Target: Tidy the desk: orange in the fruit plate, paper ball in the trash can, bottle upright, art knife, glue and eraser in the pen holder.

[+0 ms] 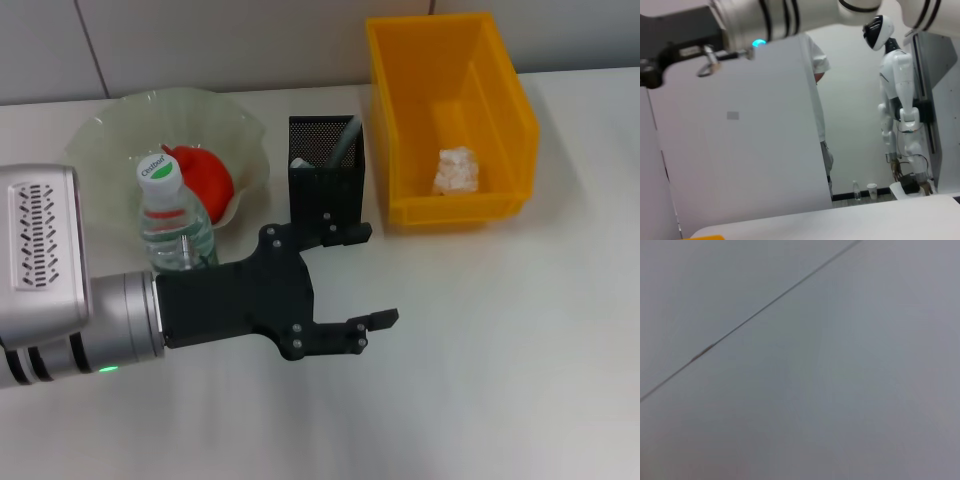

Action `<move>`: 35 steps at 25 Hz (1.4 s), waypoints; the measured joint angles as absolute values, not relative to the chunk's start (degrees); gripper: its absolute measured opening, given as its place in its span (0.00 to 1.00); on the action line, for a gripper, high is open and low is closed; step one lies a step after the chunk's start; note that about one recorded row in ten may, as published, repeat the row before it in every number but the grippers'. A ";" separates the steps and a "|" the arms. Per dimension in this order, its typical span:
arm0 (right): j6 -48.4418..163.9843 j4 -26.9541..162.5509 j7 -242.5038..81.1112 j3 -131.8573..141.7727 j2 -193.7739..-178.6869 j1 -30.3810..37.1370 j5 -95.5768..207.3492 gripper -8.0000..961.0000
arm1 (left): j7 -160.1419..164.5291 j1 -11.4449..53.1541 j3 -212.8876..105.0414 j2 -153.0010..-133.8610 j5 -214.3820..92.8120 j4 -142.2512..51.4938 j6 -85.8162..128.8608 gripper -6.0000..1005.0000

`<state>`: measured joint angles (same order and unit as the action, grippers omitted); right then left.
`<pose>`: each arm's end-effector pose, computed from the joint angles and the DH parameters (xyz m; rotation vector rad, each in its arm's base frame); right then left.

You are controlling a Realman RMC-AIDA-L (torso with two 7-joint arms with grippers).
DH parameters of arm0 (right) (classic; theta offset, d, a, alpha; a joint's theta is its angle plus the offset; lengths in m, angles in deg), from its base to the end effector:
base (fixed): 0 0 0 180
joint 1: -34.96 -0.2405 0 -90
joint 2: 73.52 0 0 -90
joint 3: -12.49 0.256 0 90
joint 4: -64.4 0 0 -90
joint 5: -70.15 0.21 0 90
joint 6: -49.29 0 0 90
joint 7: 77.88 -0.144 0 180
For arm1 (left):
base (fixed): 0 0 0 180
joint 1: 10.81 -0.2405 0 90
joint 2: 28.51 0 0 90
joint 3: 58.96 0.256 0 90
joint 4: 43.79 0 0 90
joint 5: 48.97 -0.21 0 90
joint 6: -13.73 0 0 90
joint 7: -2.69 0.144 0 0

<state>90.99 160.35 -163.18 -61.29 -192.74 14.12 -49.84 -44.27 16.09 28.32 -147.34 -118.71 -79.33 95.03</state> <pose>0.1075 0.3953 0.1170 -1.9622 -0.4032 0.1262 -0.1893 0.2990 -0.0697 -2.7737 0.1853 -0.9875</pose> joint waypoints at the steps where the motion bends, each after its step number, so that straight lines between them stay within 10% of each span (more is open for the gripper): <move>1: 91.93 160.26 -163.13 -60.02 -192.70 14.69 -47.67 0.42 | -44.48 16.28 28.25 -147.34 -118.70 -79.32 95.03 0.81; 18: 123.39 153.83 -163.32 -44.31 -192.78 27.10 -17.02 0.45 | -52.22 18.12 25.87 -146.48 -120.53 -81.07 95.12 0.81; 35: 135.94 146.57 -165.88 -39.82 -192.88 30.11 -16.58 0.82 | -55.62 18.06 22.38 -145.32 -124.16 -82.57 95.46 0.81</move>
<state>135.94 146.57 -165.88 -39.82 -192.88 30.11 -16.58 -55.62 18.06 22.38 -145.32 -124.16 -82.57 95.46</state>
